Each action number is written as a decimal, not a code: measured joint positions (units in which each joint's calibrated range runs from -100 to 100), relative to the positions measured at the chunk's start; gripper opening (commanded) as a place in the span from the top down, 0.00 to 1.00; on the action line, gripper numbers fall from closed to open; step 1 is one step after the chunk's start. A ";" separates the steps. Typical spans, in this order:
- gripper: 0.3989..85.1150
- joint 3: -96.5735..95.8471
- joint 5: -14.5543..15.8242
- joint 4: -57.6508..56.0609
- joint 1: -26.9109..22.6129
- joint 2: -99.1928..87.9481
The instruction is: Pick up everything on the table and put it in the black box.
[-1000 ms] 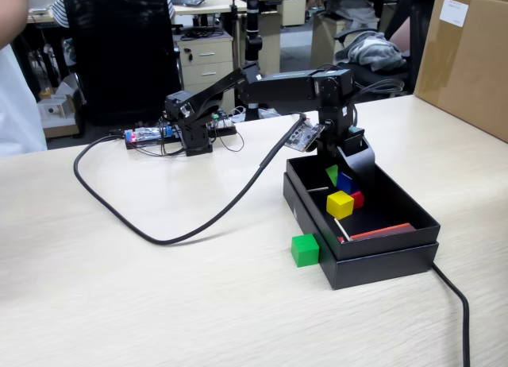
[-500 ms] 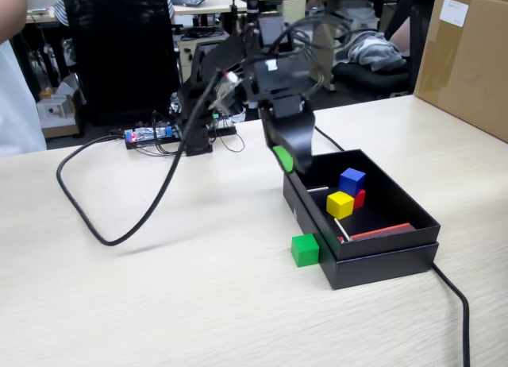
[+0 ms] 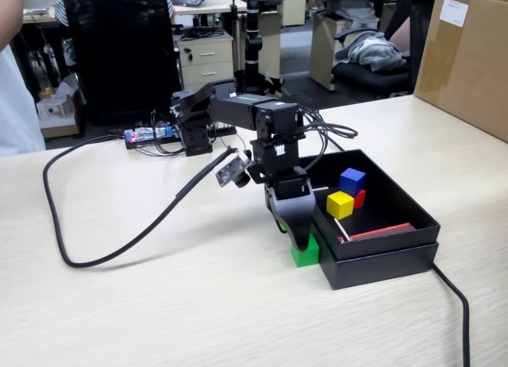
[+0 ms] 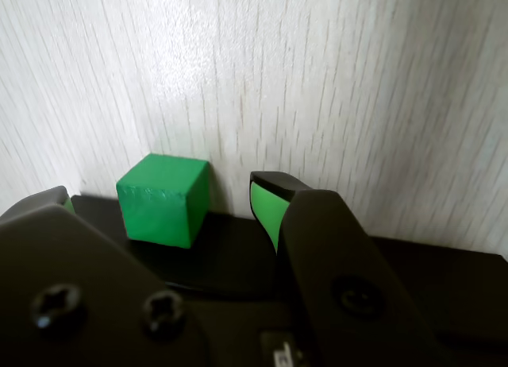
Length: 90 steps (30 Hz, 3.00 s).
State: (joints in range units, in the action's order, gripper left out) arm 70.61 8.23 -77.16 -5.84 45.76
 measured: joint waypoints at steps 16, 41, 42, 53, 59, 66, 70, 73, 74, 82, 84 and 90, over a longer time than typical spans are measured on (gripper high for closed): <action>0.84 0.18 0.05 -1.08 -0.78 4.01; 0.84 -8.12 0.78 -4.41 -8.60 -23.56; 0.84 -6.75 0.73 -4.34 -8.60 -19.55; 0.78 -1.37 1.47 -2.48 -9.57 -6.60; 0.47 -1.28 1.86 -2.32 -9.72 -6.47; 0.43 -15.15 1.42 -2.25 -8.84 -29.13; 0.43 -25.47 -0.68 -1.78 -6.45 -56.18; 0.43 -35.78 -2.39 -2.01 -3.47 -75.73; 0.43 -39.62 -2.83 -1.78 -2.20 -81.42; 0.42 -80.24 -7.13 14.01 5.27 -115.08; 0.41 -89.37 -8.16 18.82 5.91 -122.46; 0.41 -110.36 -8.35 29.19 5.96 -137.48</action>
State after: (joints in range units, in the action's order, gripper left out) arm -39.75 -0.12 -47.97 0.12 -91.72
